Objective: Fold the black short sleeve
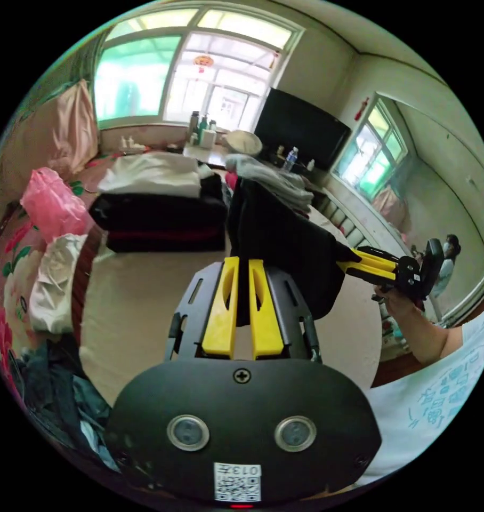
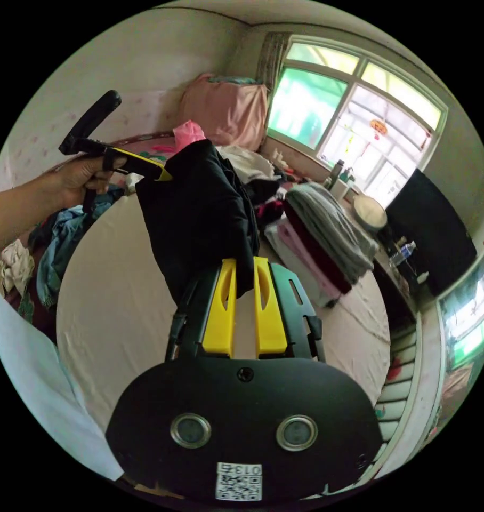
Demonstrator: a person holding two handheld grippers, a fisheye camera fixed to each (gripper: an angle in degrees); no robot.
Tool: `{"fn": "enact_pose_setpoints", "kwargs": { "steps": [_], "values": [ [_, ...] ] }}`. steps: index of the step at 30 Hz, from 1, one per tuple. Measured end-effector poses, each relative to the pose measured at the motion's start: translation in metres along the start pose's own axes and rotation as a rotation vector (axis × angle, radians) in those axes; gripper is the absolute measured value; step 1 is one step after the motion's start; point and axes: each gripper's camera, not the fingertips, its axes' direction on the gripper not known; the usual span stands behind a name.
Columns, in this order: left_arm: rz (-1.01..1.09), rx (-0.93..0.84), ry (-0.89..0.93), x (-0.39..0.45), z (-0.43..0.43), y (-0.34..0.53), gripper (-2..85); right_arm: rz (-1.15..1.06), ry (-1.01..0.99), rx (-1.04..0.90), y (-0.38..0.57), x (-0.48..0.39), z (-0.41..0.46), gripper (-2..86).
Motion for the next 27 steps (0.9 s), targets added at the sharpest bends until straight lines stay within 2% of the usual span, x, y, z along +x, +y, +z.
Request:
{"fn": "enact_pose_setpoints", "kwargs": {
  "steps": [5,9,15,19,21,27],
  "values": [
    [-0.034,0.143,-0.076,-0.115,-0.051,-0.034,1.6,-0.086,0.018,0.081,-0.150,0.011,0.034,5.7],
    [-0.045,0.137,-0.127,-0.188,-0.050,-0.063,1.7,-0.146,0.062,0.045,-0.273,0.022,0.084,5.8],
    [-0.089,0.047,-0.199,-0.288,-0.014,-0.074,2.3,-0.190,0.098,-0.103,-0.392,0.019,0.166,5.3],
    [0.030,-0.077,-0.373,-0.312,0.026,-0.059,2.9,-0.268,0.226,-0.210,-0.428,-0.003,0.217,4.7],
    [0.061,-0.080,-0.401,-0.320,0.038,-0.047,3.1,-0.280,0.267,-0.270,-0.434,-0.014,0.249,4.2],
    [0.210,-0.105,-0.527,-0.334,0.064,0.003,3.4,-0.275,0.287,-0.293,-0.443,-0.038,0.284,3.3]
  ]
}}
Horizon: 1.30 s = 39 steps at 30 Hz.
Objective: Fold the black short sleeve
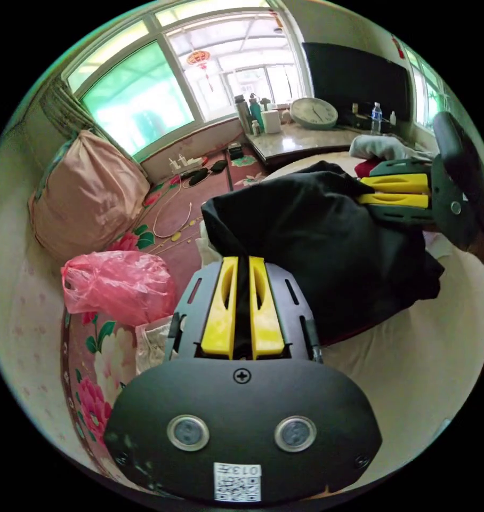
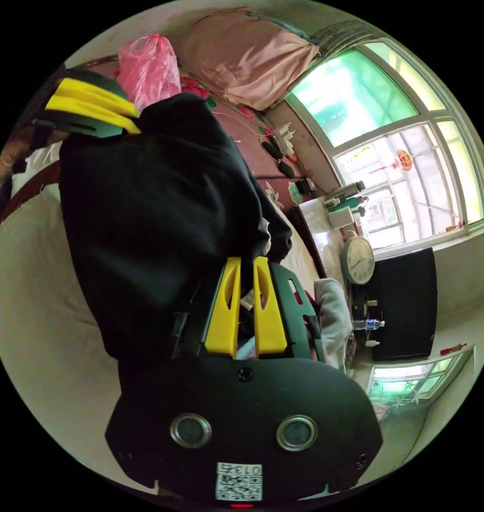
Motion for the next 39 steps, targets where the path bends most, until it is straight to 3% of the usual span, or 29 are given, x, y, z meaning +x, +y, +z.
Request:
{"fn": "enact_pose_setpoints", "kwargs": {
  "steps": [9,14,20,26,31,33,39],
  "values": [
    [-0.031,-0.004,0.063,-0.029,0.023,0.082,5.3,0.140,-0.091,0.028,-0.014,0.012,-0.012,8.6],
    [-0.279,-0.001,0.264,-0.086,0.020,0.149,8.0,0.389,-0.154,0.026,0.002,0.047,-0.039,11.6],
    [-0.502,0.177,0.178,-0.124,-0.017,0.262,5.4,0.560,-0.030,0.225,0.051,0.064,-0.106,9.0],
    [-0.318,0.218,0.305,-0.079,-0.055,0.405,0.1,0.438,-0.198,0.448,0.120,-0.008,-0.169,1.0],
    [-0.251,0.102,0.294,-0.016,-0.095,0.553,-0.3,0.263,-0.382,0.411,0.161,-0.097,-0.189,0.1],
    [-0.278,0.036,0.286,0.002,-0.112,0.610,-0.3,0.224,-0.457,0.403,0.176,-0.140,-0.196,0.0],
    [-0.658,-0.084,0.235,0.021,-0.173,0.800,0.0,0.137,-0.734,0.381,0.186,-0.229,-0.213,0.3]
  ]
}}
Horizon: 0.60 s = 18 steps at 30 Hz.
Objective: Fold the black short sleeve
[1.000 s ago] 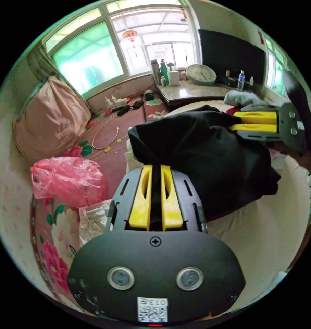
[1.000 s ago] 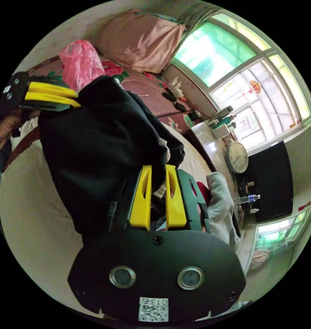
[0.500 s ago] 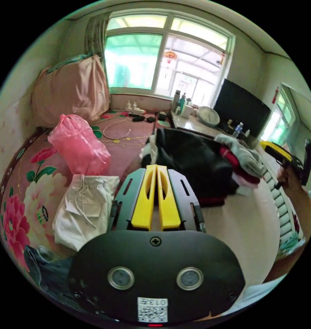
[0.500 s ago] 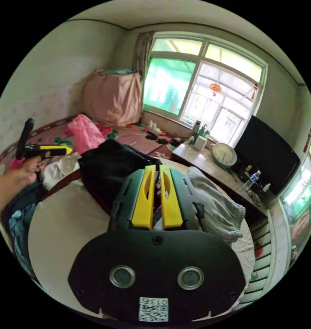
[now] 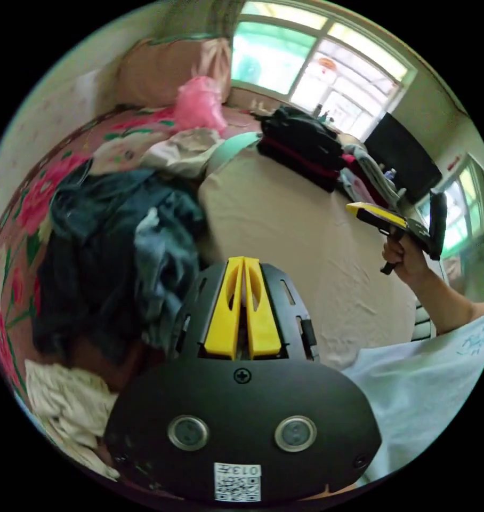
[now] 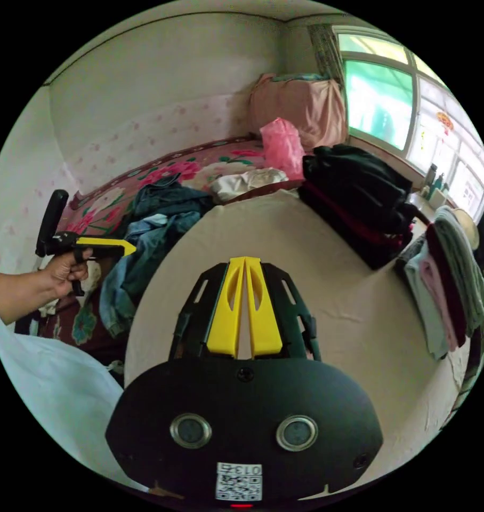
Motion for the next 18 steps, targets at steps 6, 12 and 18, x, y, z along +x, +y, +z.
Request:
{"fn": "enact_pose_setpoints", "kwargs": {
  "steps": [6,12,18],
  "values": [
    [-0.253,-0.065,-0.160,-0.094,-0.041,0.122,4.1,-0.115,-0.173,-0.067,-0.005,-0.084,0.033,3.7],
    [-0.280,-0.079,-0.264,-0.179,-0.063,0.189,9.8,-0.195,-0.233,-0.130,-0.039,-0.158,0.069,9.9],
    [-0.196,-0.126,-0.233,-0.262,-0.050,0.198,12.2,-0.348,-0.215,-0.190,-0.102,-0.243,0.113,10.7]
  ]
}}
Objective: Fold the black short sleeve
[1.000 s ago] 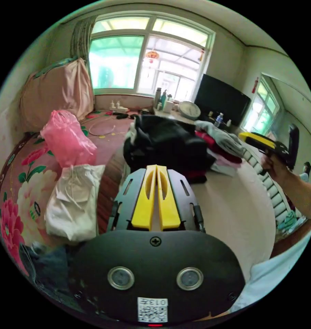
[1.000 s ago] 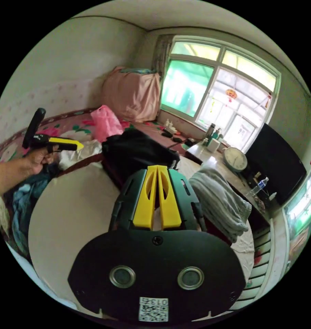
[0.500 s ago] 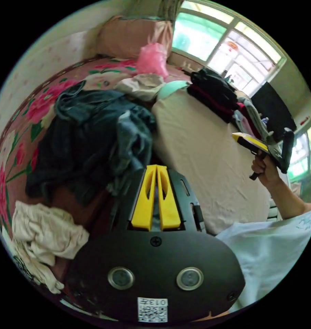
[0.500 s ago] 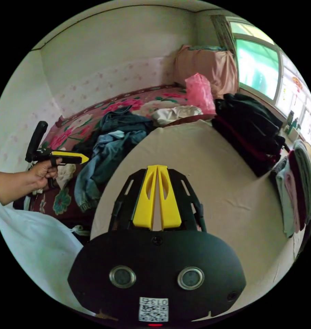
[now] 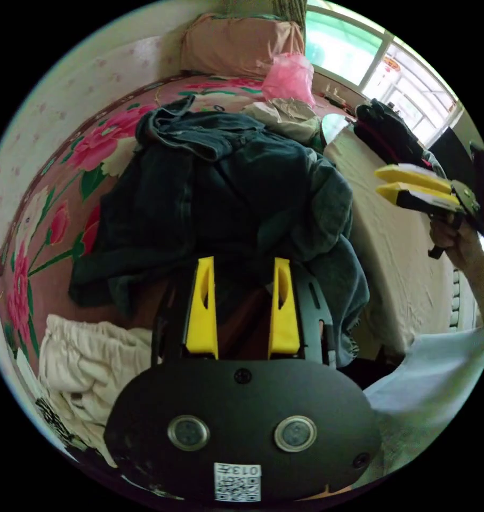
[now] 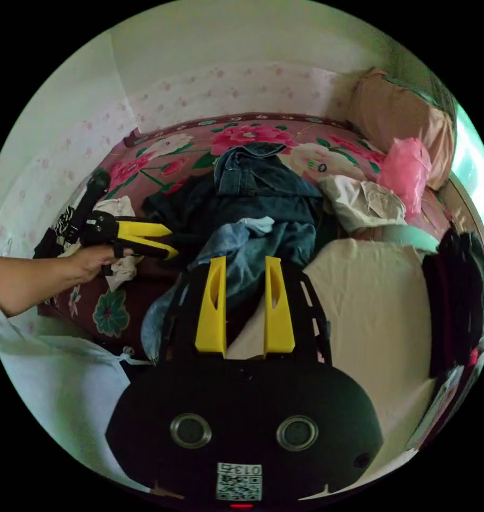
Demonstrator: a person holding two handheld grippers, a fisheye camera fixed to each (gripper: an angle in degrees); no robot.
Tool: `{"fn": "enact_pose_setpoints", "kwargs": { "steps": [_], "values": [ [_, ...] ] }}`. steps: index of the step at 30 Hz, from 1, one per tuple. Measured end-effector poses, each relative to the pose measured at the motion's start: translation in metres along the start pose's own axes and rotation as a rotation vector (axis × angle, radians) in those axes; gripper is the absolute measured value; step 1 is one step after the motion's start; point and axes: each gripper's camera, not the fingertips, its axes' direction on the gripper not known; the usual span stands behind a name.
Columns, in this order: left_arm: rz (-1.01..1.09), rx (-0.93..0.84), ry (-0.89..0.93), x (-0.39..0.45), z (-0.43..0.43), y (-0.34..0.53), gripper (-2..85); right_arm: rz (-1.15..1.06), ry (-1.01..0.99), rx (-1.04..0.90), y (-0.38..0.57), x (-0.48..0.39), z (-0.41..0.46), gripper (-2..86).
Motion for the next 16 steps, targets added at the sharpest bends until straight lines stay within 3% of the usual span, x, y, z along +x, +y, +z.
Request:
{"fn": "enact_pose_setpoints", "kwargs": {
  "steps": [2,6,9,11,16],
  "values": [
    [0.068,-0.052,0.053,-0.022,0.020,-0.006,2.7,-0.035,0.019,-0.013,-0.028,-0.013,0.009,10.7],
    [0.117,-0.102,0.178,-0.056,0.027,-0.005,1.5,-0.116,0.096,0.016,-0.085,-0.044,0.024,10.7],
    [0.093,0.087,0.213,-0.097,-0.010,0.012,2.5,-0.202,0.110,-0.015,-0.118,-0.066,0.049,11.5],
    [-0.018,0.229,0.144,-0.144,-0.033,0.024,6.4,-0.245,0.094,-0.037,-0.134,-0.079,0.067,12.4],
    [-0.001,0.186,-0.030,-0.209,-0.020,-0.001,11.7,-0.501,0.108,-0.114,-0.166,-0.141,0.119,12.5]
  ]
}}
